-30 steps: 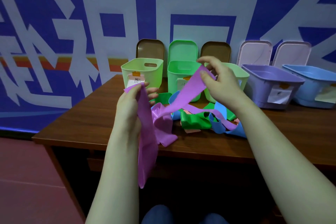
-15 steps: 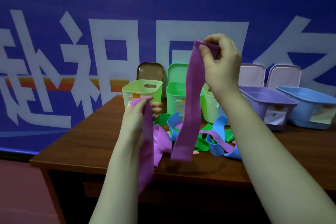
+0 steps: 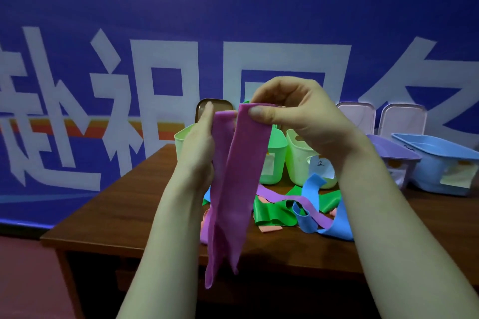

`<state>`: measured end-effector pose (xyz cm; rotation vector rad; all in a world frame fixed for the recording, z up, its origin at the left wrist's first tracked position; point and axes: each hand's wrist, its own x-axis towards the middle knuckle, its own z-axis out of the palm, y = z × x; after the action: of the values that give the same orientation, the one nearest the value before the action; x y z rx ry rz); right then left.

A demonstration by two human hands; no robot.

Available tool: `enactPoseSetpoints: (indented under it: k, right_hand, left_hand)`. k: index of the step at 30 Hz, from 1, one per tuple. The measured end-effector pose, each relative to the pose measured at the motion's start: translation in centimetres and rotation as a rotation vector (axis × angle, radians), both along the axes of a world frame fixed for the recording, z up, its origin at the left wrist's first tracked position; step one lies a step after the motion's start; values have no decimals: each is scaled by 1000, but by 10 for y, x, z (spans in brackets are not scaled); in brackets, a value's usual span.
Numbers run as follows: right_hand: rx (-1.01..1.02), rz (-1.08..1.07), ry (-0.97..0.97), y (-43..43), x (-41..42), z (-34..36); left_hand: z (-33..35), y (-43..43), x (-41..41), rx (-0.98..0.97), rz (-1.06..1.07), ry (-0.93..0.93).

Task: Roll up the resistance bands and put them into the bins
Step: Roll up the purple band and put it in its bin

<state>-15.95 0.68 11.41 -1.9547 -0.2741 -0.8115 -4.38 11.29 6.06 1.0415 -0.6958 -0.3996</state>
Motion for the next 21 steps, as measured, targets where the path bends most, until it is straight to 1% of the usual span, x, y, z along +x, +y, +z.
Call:
enactPoseSetpoints:
  k: [2,5,8,11,15,17,21]
  right_hand:
    - [-28,15,11,4,-1,2]
    - [-117,18,43,9,-3,4]
    - [-156,42,32,15,-8,7]
    - [-176,26,34,17,-10,9]
    - [-303,-152,39,18,-3,4]
    - [-344,-240,9,17,0,1]
    - [-368,-294,-35,18,1,-2]
  left_hand:
    - [6,3,-5,27,16,-15]
    - [8,9,-12,90,51,-103]
    - [9,14,-14,45,103,-183]
    - [12,17,-12,10,143,-196]
    - [9,18,-18,49,43,-202]
    - [7,18,-21,41,-3,-163]
    - [4,19,-26,-9,-96,-118]
